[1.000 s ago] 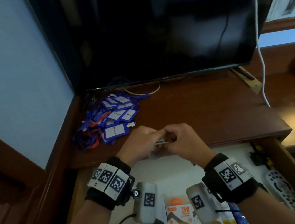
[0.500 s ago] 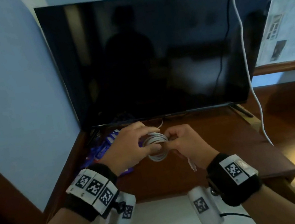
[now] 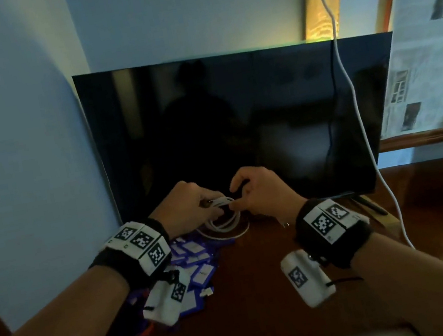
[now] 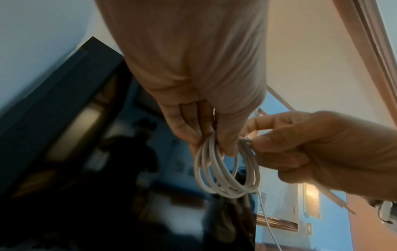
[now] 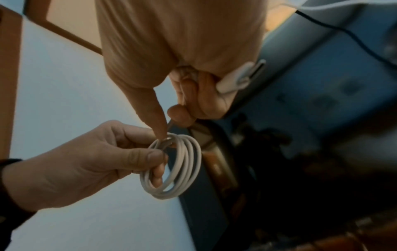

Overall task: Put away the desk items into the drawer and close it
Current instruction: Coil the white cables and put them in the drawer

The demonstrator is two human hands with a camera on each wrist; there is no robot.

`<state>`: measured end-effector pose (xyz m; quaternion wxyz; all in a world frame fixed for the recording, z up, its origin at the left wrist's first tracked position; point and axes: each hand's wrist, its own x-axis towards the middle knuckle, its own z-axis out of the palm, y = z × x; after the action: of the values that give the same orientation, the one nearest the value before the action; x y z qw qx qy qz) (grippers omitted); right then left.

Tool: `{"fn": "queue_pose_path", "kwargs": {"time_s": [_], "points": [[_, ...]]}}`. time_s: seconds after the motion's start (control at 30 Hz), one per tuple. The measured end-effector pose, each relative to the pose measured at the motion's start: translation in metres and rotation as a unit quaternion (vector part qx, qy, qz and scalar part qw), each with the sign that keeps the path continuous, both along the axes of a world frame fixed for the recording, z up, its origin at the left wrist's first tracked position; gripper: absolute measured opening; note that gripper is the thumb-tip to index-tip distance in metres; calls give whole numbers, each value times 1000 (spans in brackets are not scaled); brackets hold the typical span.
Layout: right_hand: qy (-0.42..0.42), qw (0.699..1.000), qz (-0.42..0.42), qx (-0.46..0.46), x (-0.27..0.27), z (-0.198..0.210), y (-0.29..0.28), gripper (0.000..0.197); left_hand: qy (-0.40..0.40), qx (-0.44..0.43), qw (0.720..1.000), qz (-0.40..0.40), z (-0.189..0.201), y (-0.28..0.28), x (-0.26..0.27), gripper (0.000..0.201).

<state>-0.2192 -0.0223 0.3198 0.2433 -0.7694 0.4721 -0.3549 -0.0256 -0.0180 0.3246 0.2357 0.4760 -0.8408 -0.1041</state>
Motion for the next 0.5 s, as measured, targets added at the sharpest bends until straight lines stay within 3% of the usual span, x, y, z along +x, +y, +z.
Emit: {"fn": "queue_pose_path", "kwargs": {"time_s": [0.17, 0.5], "points": [[98, 990, 7, -99, -4, 51, -10, 12, -5, -37, 999, 3, 38, -20, -4, 24], [143, 972, 14, -187, -21, 134, -25, 10, -33, -51, 998, -12, 116, -34, -23, 28]]}}
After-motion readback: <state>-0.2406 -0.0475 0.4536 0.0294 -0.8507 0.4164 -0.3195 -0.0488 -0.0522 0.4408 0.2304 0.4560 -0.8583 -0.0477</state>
